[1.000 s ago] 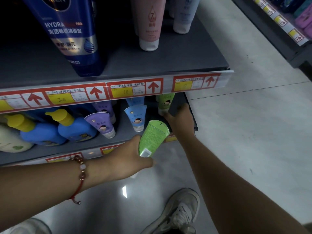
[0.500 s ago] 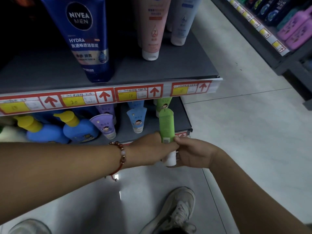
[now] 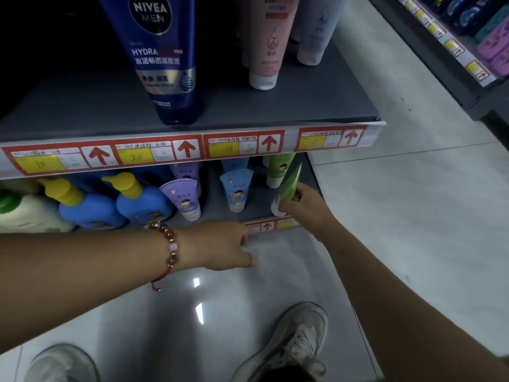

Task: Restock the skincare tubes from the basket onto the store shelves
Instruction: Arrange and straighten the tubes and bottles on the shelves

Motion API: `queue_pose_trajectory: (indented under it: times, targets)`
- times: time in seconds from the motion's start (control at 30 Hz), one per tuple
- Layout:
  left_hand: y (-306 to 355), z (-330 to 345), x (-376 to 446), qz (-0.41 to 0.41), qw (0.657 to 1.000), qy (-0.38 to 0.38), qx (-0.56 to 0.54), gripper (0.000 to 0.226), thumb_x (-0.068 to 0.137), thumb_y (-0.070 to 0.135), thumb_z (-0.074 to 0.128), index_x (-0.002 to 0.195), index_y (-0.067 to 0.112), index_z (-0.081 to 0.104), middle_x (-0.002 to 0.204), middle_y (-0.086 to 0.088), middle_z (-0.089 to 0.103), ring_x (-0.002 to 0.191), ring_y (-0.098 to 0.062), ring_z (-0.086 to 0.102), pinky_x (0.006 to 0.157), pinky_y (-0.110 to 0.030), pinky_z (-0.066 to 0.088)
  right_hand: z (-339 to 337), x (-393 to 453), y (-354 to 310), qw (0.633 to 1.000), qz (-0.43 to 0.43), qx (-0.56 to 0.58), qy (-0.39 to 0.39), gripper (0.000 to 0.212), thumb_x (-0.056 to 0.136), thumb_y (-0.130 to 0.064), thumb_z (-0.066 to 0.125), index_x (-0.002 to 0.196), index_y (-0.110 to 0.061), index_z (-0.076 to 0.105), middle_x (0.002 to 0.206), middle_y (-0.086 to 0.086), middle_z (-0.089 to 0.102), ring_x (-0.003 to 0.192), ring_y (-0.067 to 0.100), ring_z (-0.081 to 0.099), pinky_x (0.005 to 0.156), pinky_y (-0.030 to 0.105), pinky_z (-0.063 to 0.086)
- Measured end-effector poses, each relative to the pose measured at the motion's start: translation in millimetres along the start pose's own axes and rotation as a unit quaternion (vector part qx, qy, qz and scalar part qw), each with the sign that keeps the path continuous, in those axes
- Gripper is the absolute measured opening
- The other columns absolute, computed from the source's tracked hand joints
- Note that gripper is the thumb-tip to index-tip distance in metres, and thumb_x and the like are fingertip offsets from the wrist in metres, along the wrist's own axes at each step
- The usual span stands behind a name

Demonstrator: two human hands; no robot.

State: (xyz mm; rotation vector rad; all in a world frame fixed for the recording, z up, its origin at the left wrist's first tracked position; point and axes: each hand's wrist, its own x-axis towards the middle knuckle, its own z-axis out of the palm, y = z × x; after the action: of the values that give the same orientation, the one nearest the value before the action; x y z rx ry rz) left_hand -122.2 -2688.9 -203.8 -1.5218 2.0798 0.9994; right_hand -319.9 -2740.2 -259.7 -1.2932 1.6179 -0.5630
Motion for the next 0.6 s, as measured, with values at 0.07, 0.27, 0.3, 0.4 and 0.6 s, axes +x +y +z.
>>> queue_pose_trajectory:
  times: [0.07,0.27,0.3,0.4,0.6]
  targets:
    - [-7,6,-3,-0.006,1.0,-0.01,0.004,0.048,0.086,0.057,0.059,0.119,0.023,0.056,0.102,0.006,0.056,0.096,-0.016,0.056,0.084,-0.029,0.049,7,3,7,0.999,-0.008,-0.033,0.037,0.024,0.08,-0.014,0.071,0.103,-0.014,0.061,0.089,-0.001,0.065,0.08,0.013,0.061,0.065,0.022,0.045]
    - [-18,13,-9,-0.024,0.999,-0.025,-0.013,0.044,0.088,0.052,0.059,0.121,0.023,0.057,0.098,0.006,0.053,0.092,-0.016,0.054,0.074,-0.025,0.042,21,9,23,0.99,-0.026,-0.095,0.098,0.03,0.077,-0.014,0.076,0.1,-0.018,0.057,0.083,-0.008,0.06,0.07,0.006,0.056,0.062,0.022,0.043]
    - [-19,13,-8,-0.024,0.999,-0.022,-0.022,0.043,0.088,0.052,0.059,0.12,0.023,0.058,0.097,0.007,0.054,0.092,-0.016,0.055,0.074,-0.025,0.043,23,10,25,0.989,-0.025,-0.106,0.104,0.031,0.076,-0.017,0.077,0.1,-0.018,0.057,0.085,-0.007,0.06,0.072,0.009,0.056,0.064,0.025,0.046]
    - [-20,11,-8,-0.023,0.999,-0.016,-0.045,0.041,0.088,0.052,0.059,0.118,0.023,0.059,0.089,0.009,0.052,0.089,-0.016,0.055,0.072,-0.024,0.042,26,12,24,0.99,-0.027,-0.099,0.098,0.037,0.078,-0.021,0.077,0.11,-0.019,0.059,0.092,-0.006,0.061,0.079,0.011,0.058,0.067,0.024,0.05]
    - [-25,11,-10,-0.025,0.998,-0.017,-0.062,0.037,0.088,0.05,0.06,0.112,0.022,0.061,0.08,0.013,0.05,0.082,-0.013,0.053,0.065,-0.024,0.041,27,19,31,0.976,-0.067,-0.199,0.063,0.035,0.08,-0.027,0.072,0.113,-0.018,0.067,0.098,0.009,0.064,0.076,0.016,0.059,0.055,0.016,0.033]
